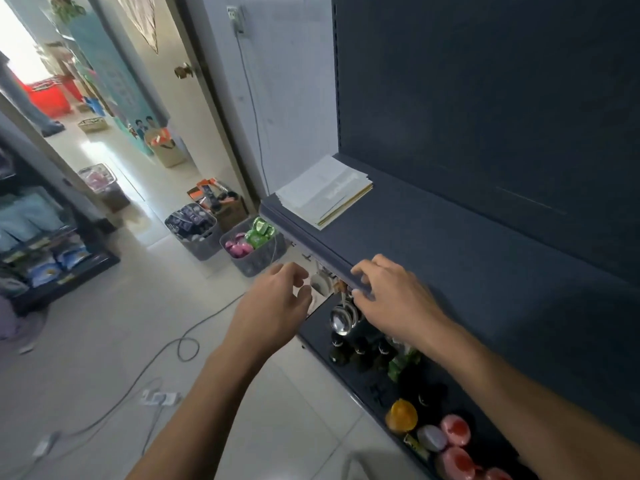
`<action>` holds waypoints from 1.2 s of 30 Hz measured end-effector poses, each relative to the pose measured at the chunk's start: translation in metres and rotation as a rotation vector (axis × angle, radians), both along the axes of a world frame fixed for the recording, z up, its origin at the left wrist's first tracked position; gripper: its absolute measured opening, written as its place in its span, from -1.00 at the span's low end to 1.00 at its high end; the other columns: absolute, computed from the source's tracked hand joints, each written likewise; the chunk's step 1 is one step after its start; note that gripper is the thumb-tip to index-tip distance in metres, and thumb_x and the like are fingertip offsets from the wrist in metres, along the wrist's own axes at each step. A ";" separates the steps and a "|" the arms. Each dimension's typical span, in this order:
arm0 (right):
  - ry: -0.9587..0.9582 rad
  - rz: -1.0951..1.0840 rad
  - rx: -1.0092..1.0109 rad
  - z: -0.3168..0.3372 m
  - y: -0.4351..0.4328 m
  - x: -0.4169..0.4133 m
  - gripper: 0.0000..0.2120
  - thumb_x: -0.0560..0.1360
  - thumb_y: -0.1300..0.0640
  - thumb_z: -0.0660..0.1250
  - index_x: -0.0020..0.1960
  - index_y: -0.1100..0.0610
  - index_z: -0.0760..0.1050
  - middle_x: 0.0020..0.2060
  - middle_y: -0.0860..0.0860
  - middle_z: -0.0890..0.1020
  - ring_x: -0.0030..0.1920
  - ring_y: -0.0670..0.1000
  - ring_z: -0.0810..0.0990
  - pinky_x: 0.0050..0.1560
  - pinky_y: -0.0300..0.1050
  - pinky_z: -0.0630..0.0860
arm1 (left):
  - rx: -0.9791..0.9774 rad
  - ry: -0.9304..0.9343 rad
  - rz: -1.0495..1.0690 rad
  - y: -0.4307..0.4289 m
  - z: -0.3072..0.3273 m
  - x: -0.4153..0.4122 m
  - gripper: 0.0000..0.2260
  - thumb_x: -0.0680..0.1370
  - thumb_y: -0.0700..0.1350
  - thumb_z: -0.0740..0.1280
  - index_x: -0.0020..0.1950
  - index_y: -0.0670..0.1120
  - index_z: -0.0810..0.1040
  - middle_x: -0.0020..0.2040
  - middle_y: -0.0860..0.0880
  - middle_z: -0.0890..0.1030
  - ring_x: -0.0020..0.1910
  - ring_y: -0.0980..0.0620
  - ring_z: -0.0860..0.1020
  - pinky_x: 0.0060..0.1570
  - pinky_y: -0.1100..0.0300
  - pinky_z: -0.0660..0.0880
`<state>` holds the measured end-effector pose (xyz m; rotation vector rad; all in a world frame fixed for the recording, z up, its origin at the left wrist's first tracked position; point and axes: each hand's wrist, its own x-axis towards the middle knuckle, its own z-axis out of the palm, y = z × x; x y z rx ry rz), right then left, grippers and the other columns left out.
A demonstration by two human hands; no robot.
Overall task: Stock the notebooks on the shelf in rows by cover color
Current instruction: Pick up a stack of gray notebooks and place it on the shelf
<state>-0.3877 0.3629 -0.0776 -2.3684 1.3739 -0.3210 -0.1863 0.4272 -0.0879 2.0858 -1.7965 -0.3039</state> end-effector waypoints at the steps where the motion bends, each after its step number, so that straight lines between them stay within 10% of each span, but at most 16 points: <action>1: 0.009 0.003 -0.003 -0.002 -0.008 0.009 -0.73 0.63 -0.03 0.26 0.31 -0.04 0.46 0.12 -0.12 0.50 -0.04 -0.06 0.58 -0.02 -0.07 0.58 | 0.009 -0.006 -0.012 -0.008 -0.002 0.011 -0.78 0.61 0.05 0.23 0.23 0.07 0.51 0.09 0.13 0.56 -0.04 0.13 0.56 -0.02 0.08 0.60; 20: 0.009 -0.364 0.000 -0.007 -0.111 0.176 -0.67 0.62 -0.01 0.22 0.37 -0.01 0.45 0.23 -0.11 0.49 0.08 -0.04 0.58 0.04 -0.01 0.57 | 0.007 -0.040 -0.357 -0.184 -0.005 0.189 -0.79 0.59 0.05 0.20 0.17 0.07 0.51 0.07 0.09 0.57 -0.08 0.07 0.58 -0.04 0.01 0.59; 36: -0.083 -0.714 0.043 -0.025 -0.181 0.177 -0.66 0.59 -0.01 0.29 0.35 -0.01 0.47 0.08 -0.14 0.50 -0.04 -0.06 0.57 -0.01 -0.01 0.59 | 0.012 -0.004 -0.553 -0.329 -0.005 0.186 -0.76 0.60 -0.05 0.25 0.24 -0.04 0.55 0.09 0.03 0.59 -0.08 0.04 0.59 -0.02 0.03 0.59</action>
